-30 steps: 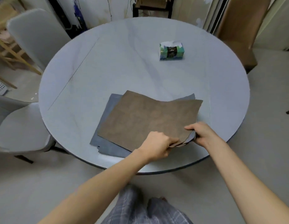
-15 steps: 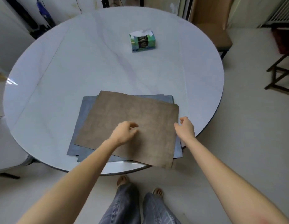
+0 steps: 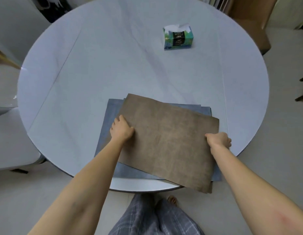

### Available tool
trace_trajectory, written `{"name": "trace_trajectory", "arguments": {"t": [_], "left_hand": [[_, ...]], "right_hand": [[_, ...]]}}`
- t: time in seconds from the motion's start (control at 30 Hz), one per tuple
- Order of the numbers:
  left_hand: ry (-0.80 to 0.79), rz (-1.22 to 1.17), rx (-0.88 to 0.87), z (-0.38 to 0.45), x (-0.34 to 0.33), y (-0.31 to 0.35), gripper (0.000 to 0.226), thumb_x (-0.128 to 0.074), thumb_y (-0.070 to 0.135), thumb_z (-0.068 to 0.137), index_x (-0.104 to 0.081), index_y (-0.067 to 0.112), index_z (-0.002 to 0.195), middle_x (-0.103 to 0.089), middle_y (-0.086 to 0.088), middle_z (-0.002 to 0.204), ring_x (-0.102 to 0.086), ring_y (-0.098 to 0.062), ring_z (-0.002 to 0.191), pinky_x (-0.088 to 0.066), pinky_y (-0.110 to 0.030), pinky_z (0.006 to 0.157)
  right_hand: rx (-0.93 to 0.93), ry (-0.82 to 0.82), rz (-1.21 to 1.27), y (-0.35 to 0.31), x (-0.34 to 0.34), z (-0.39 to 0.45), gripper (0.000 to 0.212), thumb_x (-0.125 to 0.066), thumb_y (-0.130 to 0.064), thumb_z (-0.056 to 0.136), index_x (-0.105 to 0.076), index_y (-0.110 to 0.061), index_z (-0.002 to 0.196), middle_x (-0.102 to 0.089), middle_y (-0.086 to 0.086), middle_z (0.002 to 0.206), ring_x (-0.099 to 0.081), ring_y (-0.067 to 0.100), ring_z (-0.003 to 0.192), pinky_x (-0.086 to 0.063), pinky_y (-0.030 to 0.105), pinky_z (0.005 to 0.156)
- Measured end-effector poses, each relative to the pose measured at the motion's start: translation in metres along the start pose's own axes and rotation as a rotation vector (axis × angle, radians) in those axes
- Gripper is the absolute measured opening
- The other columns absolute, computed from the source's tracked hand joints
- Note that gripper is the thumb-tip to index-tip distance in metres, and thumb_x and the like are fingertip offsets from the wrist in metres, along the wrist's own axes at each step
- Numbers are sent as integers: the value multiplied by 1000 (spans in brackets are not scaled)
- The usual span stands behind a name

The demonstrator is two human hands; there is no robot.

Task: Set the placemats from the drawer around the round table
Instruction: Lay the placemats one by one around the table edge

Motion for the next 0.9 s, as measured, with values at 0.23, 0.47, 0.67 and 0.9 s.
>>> {"name": "trace_trajectory", "arguments": {"t": [0.23,0.47,0.67,0.9], "left_hand": [[12,12,72,18,-5,10,93,-60,39,87,0,11,153,-6,-30,155,-3,-44,145,-3,-52,118],[70,-65,220,32,7,-21,104,-73,54,72,-15,11,147,-26,-24,148,-25,-40,138,-15,-55,115],[207,-97,155,29,31,-38,67,-74,36,75,-41,8,126,-41,-16,129,-46,-35,117,-42,-45,97],[263,-65,-109,33,56,-45,49,-61,20,89,-45,18,134,-63,-9,115,-58,-31,107,-47,-38,79]], "right_hand": [[825,106,-69,-25,-15,-50,28,-46,1,91,-49,-3,119,-50,14,113,-55,30,88,-42,32,68],[937,-106,-38,-20,-26,-59,43,-36,1,98,-46,-14,137,-63,4,100,-57,17,81,-43,26,69],[966,0,-380,-25,-25,-54,48,-34,2,95,-41,-16,139,-60,12,84,-51,27,63,-34,31,54],[856,47,-354,-32,-35,-39,28,-36,6,92,-46,-2,117,-45,5,64,-46,25,54,-21,26,42]]}}
Point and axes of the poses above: each hand's wrist, its own z-axis towards the middle knuckle, its own x-axis out of the back of the hand, y = z × x, the point moved 2 cm from there along z, towards the middle knuckle
